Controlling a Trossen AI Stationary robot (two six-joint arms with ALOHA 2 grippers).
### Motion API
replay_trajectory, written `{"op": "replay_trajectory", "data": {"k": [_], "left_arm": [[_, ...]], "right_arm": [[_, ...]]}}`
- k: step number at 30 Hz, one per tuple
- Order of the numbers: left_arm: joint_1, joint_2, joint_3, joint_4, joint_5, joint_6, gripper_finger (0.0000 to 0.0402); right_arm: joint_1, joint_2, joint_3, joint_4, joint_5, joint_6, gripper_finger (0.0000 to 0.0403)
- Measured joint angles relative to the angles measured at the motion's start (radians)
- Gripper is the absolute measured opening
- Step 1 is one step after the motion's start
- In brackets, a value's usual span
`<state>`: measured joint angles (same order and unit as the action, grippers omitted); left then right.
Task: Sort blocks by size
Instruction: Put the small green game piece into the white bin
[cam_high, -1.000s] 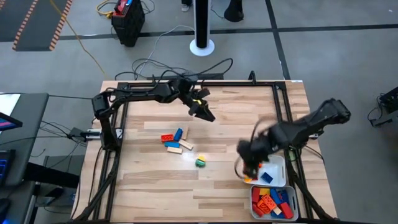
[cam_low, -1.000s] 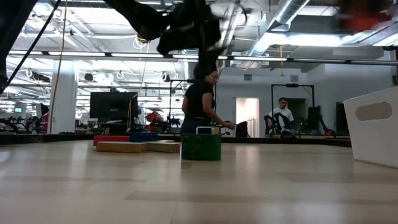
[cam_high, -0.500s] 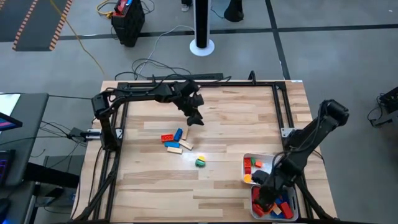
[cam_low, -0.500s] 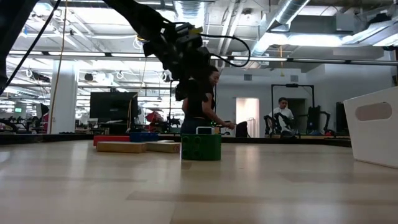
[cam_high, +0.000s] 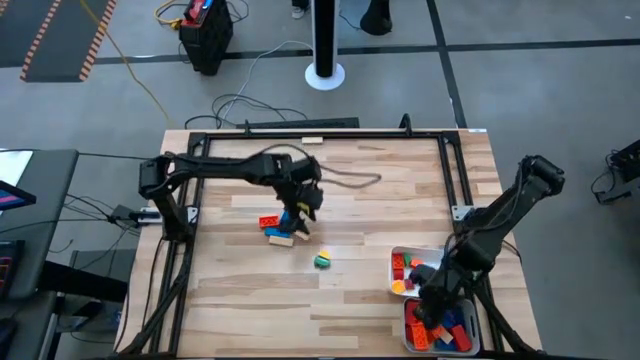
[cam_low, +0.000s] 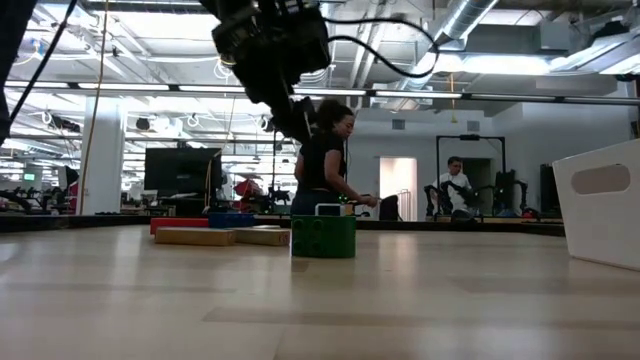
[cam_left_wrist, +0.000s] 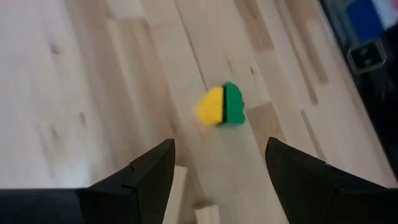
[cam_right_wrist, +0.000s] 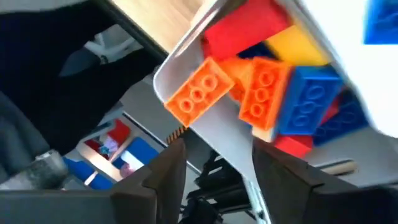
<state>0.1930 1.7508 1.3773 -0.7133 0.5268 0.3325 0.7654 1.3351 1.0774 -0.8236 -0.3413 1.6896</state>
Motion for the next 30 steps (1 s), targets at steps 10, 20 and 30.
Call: {"op": "replay_trajectory", "data": {"k": [10,20,30], "left_arm": [[-0.176,0.000,-0.040,0.091,-0.175,-0.117,0.0240],[-0.299,0.019,-0.041,0.281,-0.245,-0.295,0.0240],[-0.360,0.145,-0.041,0.361,-0.357,-0.389,0.0240]], "right_arm": [[-0.171,-0.136,0.054,-0.207,0.389,-0.167,0.0196],[-0.281,-0.190,0.055,-0.558,0.450,-0.406,0.0196],[-0.289,-0.311,0.054,-0.682,0.454,-0.420,0.0200]]}}
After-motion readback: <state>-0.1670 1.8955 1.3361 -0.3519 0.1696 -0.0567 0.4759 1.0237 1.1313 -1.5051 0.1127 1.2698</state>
